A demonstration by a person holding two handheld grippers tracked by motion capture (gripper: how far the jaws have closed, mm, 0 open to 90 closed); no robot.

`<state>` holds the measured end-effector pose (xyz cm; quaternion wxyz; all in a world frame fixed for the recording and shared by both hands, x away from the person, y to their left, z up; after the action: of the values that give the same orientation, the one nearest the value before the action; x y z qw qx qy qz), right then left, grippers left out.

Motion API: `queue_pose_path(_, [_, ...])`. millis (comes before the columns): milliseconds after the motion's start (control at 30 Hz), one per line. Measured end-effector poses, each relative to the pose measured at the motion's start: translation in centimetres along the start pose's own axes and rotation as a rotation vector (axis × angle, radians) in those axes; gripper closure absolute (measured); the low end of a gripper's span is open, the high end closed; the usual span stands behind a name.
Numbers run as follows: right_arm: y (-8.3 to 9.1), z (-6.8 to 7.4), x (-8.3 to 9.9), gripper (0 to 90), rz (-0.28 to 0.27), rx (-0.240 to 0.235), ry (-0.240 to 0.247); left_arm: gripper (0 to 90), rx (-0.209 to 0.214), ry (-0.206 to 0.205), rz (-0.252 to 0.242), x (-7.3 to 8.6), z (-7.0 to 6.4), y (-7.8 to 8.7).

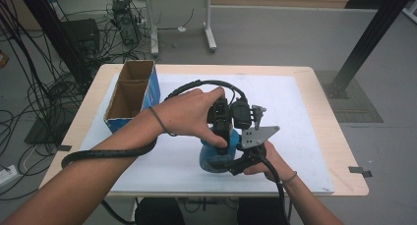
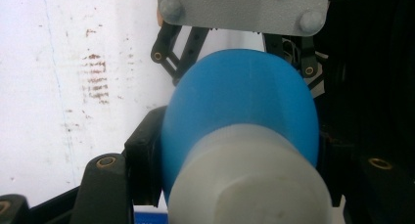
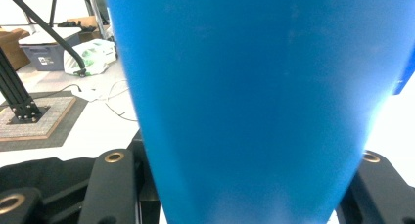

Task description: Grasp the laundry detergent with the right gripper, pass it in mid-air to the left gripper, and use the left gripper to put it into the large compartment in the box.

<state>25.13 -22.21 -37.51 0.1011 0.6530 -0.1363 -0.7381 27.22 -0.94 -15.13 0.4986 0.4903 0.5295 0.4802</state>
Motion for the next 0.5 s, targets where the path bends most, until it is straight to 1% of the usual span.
queue_pose_path(100, [0.03,0.03,0.0,41.5,-0.002,-0.002,-0.003,37.8,0.0,0.004,0.0,0.02,0.02,0.08])
queue_pose_path(200, [0.04,0.1,0.04,40.9,-0.006,0.006,-0.002,37.8,-0.005,-0.005,0.007,-0.03,0.08,0.14])
queue_pose_path(233, [0.05,0.15,0.05,39.2,-0.007,0.008,-0.008,37.8,-0.007,0.0,0.008,-0.02,0.05,0.14])
queue_pose_path(300, [0.05,0.27,0.11,34.3,-0.016,0.029,-0.006,37.8,-0.008,-0.001,0.008,0.0,0.04,0.18])
queue_pose_path(367, [0.11,0.4,0.17,29.0,-0.023,0.044,-0.029,37.8,-0.01,0.004,0.005,0.0,0.03,0.15])
queue_pose_path(433, [0.18,0.4,0.24,24.2,-0.026,0.048,-0.036,37.8,-0.013,0.001,0.008,-0.06,0.0,0.18])
queue_pose_path(467, [0.19,0.36,0.29,21.1,-0.029,0.044,-0.042,37.8,-0.013,0.0,0.016,-0.15,0.01,0.19])
queue_pose_path(500, [0.21,0.33,0.3,17.7,-0.028,0.04,-0.043,37.8,-0.015,0.0,0.012,-0.1,0.0,0.24])
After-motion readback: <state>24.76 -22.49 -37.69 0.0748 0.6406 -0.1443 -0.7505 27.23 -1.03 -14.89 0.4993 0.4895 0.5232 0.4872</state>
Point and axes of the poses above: each handheld gripper's, and its own axes: y roughly backward along the jaws, x roughly out of its underside, z roughly to its left, the point moved 5 cm from there along -y, roughly forward along the jaws, and after that the axes turned 2 degrees about z, right-handed, at the moved point
